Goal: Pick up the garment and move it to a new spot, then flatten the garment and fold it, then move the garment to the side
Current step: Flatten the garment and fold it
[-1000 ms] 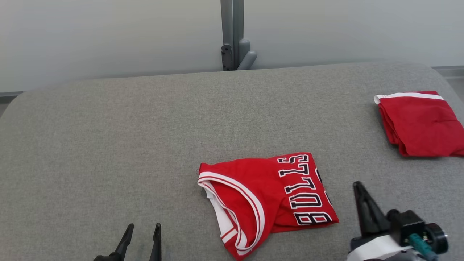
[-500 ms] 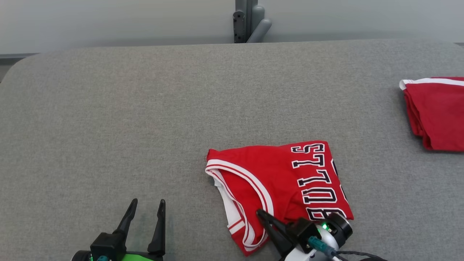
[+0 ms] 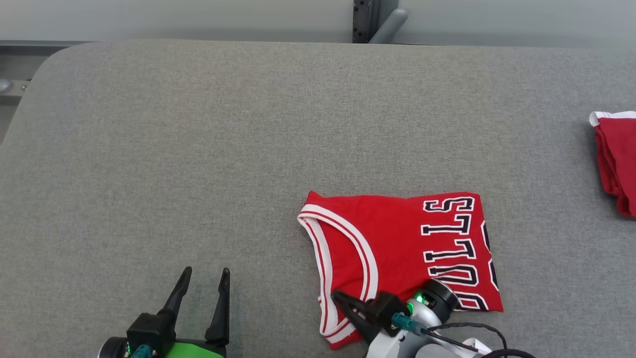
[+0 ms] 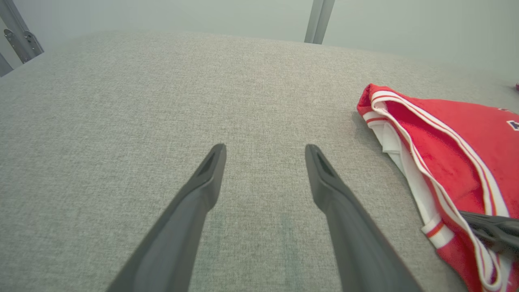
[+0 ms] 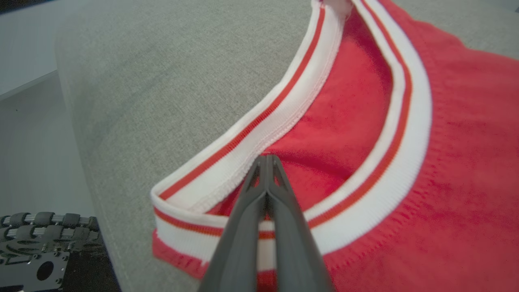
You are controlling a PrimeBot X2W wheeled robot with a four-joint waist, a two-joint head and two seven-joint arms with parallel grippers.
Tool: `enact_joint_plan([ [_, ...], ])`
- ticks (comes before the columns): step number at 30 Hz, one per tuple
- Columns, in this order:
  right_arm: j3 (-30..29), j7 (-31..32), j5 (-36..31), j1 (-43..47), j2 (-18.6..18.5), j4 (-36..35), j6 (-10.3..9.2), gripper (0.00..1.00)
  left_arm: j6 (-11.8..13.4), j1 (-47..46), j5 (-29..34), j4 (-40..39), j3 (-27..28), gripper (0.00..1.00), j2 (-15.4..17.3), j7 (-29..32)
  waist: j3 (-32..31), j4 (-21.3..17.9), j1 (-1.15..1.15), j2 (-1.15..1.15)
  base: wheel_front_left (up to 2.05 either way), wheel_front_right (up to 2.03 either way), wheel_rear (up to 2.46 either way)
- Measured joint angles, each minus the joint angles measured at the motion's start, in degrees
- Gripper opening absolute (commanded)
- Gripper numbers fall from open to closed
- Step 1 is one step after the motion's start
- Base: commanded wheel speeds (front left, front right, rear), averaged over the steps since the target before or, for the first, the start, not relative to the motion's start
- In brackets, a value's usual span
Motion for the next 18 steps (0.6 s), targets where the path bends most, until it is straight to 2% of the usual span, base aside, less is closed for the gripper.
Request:
enact_joint_plan([
  [10,9.46,-0.04,6.12,-5.54,0.97,4.95,-0.04,0.00,-0.01,-0.47,-0.33,0.02,0.04,1.00,0.00,0.00,-0.08,0.84,0.00,0.00,0.00,0.00,0.00],
  [15,9.87,0.04,7.65,-5.66,0.94,3.70,-0.03,0.00,-0.02,-0.03,-0.85,-0.32,0.83,1.00,0.01,-0.01,-0.77,0.10,0.00,0.00,0.00,0.00,0.00],
  [18,8.11,0.13,7.67,-4.83,-0.26,-0.32,-0.02,0.00,0.01,0.68,-1.31,-0.80,1.40,1.00,0.00,0.00,-1.60,-0.70,0.00,0.00,0.00,0.00,0.00],
])
